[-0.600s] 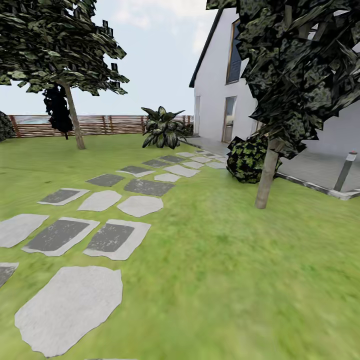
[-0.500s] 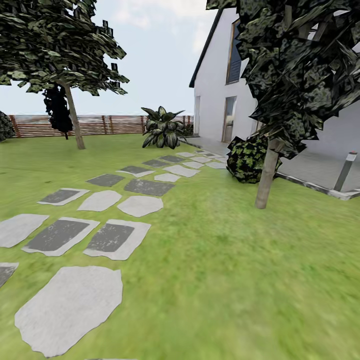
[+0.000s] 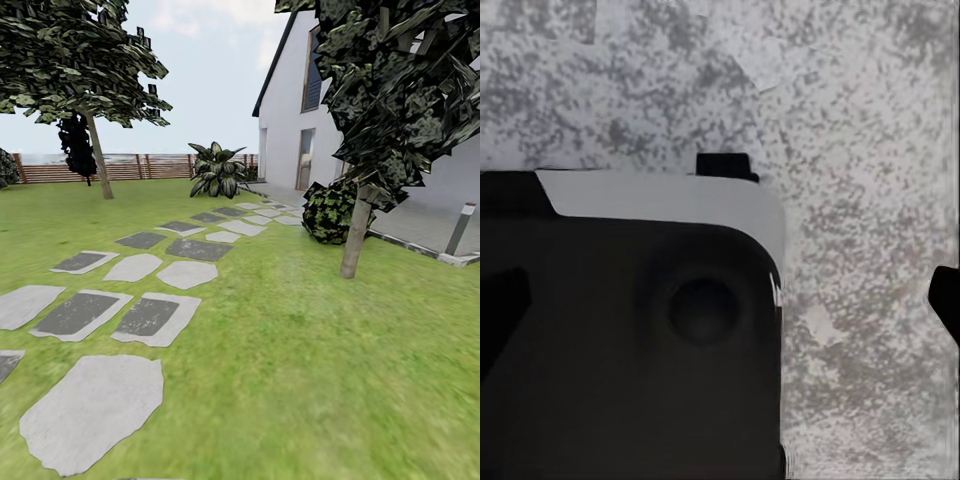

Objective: Pick up the pesticide atomizer in the garden and spray insectifuge to fully cover both potted plants in the garden.

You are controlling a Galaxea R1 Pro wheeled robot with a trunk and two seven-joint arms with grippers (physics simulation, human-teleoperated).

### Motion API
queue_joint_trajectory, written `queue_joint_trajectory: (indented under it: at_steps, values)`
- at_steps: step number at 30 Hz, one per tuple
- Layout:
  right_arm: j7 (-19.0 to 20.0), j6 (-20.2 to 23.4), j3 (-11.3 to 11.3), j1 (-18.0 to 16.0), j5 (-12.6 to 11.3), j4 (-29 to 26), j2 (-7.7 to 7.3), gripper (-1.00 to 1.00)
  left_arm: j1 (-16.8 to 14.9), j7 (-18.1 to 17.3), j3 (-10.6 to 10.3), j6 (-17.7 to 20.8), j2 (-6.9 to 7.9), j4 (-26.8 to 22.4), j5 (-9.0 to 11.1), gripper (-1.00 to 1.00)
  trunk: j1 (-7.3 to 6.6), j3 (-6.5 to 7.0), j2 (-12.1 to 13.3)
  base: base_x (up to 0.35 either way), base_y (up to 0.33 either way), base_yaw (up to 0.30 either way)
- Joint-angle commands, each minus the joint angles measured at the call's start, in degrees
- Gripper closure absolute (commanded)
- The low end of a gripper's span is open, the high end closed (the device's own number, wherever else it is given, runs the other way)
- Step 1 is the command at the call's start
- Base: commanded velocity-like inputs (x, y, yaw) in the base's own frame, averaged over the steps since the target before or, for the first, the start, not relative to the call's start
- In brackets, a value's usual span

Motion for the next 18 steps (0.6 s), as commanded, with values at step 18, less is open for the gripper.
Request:
queue_joint_trajectory:
  at_steps: [18]
  values:
    - [0.0, -8.1, -0.5, -0.3, -0.3, -20.0, -6.01, -1.0, -8.2, 0.3, 0.0, -6.2, 4.49, -16.4, -0.1, -1.0, 0.0, -0.05, 0.0, 0.0, 0.0, 0.0]
